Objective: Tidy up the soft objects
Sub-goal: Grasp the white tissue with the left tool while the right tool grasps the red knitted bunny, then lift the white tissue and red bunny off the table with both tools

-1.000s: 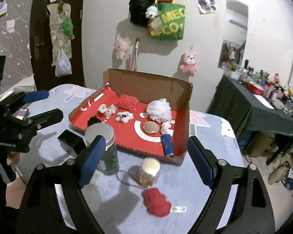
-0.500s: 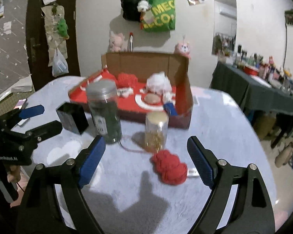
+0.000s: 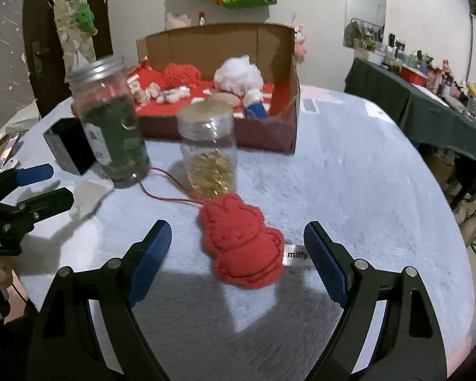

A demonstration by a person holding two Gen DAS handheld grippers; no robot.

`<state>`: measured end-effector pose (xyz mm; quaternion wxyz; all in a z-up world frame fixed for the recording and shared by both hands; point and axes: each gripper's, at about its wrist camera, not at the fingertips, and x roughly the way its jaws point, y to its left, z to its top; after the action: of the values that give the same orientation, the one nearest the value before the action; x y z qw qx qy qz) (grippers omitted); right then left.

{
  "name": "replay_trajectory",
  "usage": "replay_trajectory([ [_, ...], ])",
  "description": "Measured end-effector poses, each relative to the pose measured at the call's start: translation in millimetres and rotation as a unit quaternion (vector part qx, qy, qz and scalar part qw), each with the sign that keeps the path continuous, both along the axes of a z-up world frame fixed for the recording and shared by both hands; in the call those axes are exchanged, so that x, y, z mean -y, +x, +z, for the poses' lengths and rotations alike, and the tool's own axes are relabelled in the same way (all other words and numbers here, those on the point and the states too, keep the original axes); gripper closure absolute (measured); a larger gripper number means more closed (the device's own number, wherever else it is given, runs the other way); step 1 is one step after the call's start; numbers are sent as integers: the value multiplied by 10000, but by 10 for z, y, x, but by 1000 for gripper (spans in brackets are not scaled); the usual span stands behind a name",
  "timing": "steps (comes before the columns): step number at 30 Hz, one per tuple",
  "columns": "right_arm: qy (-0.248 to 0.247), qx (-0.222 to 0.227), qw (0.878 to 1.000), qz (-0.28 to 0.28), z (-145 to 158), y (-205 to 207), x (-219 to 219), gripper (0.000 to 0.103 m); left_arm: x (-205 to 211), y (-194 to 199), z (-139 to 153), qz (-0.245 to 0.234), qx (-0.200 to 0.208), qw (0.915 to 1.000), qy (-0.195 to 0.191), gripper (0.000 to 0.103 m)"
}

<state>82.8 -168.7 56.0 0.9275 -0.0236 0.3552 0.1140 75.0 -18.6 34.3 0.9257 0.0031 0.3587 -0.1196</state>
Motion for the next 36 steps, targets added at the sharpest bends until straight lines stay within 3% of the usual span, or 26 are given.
replay_trajectory([
  [3,17,-125,9999,12,-54,75,34,18,-5,67,-66,34,-161,9998,68,14],
  [6,141,-235,9996,79,-76,116,39,33,5,99,-110,-61,-275,9996,76,33],
  [8,243,-332,9991,131,-105,117,22,54,2,87,-124,-209,-311,9993,-56,48],
  [9,253,-324,9991,139,-106,100,1,55,7,66,-118,-288,-295,9991,-92,55],
  [10,261,-274,9992,154,-94,68,-21,60,15,46,-112,-409,-300,9986,-134,71],
  [11,322,-264,9989,200,-80,40,-45,61,23,27,-103,-505,-317,9980,-192,81],
  [13,592,-240,9974,325,-41,-35,-99,62,43,-31,-76,-568,-292,9978,-197,86],
  [25,1008,-46,9931,594,79,-171,-495,62,64,-128,78,-803,-185,9961,-311,90],
  [36,1129,-159,9924,470,37,-108,-422,62,0,-99,87,-723,-165,9968,-287,90],
])
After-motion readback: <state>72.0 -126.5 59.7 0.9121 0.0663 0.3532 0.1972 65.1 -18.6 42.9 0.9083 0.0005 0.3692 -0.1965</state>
